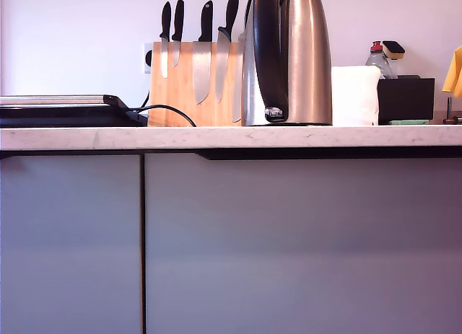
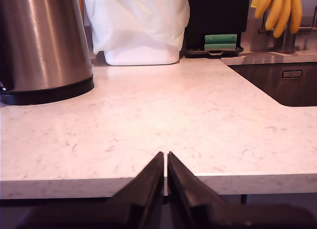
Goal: Pick up the kettle and place it to the side
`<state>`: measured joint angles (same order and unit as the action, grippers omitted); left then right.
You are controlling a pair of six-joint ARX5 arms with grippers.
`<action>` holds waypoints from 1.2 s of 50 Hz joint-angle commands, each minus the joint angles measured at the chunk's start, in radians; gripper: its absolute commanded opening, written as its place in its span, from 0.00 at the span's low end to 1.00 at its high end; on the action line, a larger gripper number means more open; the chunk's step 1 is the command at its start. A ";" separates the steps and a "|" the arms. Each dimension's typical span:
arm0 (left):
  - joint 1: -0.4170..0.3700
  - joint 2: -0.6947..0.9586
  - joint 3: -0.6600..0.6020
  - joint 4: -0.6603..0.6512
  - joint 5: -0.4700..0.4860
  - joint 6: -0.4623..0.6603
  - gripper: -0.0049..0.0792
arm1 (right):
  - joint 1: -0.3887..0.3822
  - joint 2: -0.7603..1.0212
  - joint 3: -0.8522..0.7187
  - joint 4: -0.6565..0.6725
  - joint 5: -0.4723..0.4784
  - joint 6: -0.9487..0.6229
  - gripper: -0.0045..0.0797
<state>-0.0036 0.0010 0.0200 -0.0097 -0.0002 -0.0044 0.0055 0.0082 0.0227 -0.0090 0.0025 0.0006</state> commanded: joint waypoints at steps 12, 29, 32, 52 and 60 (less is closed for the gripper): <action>0.054 -0.014 0.009 0.048 0.092 -0.127 0.04 | -0.058 -0.006 0.096 0.064 -0.038 0.083 0.04; 0.053 -0.013 0.117 0.112 0.505 -0.267 0.05 | -0.058 -0.006 0.209 0.066 -0.364 0.166 0.04; 0.053 -0.013 0.143 0.110 0.591 -0.269 0.05 | -0.058 -0.006 0.238 0.063 -0.428 0.190 0.04; 0.053 0.018 0.192 0.126 0.867 -0.269 0.68 | -0.047 0.053 0.349 -0.017 -0.687 0.204 0.53; 0.053 0.110 0.198 0.149 0.964 -0.269 0.67 | -0.029 0.149 0.372 -0.019 -0.786 0.240 0.53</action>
<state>0.0525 0.0708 0.2115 0.1345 0.9390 -0.2672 -0.0345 0.1242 0.3721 -0.0322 -0.7551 0.2329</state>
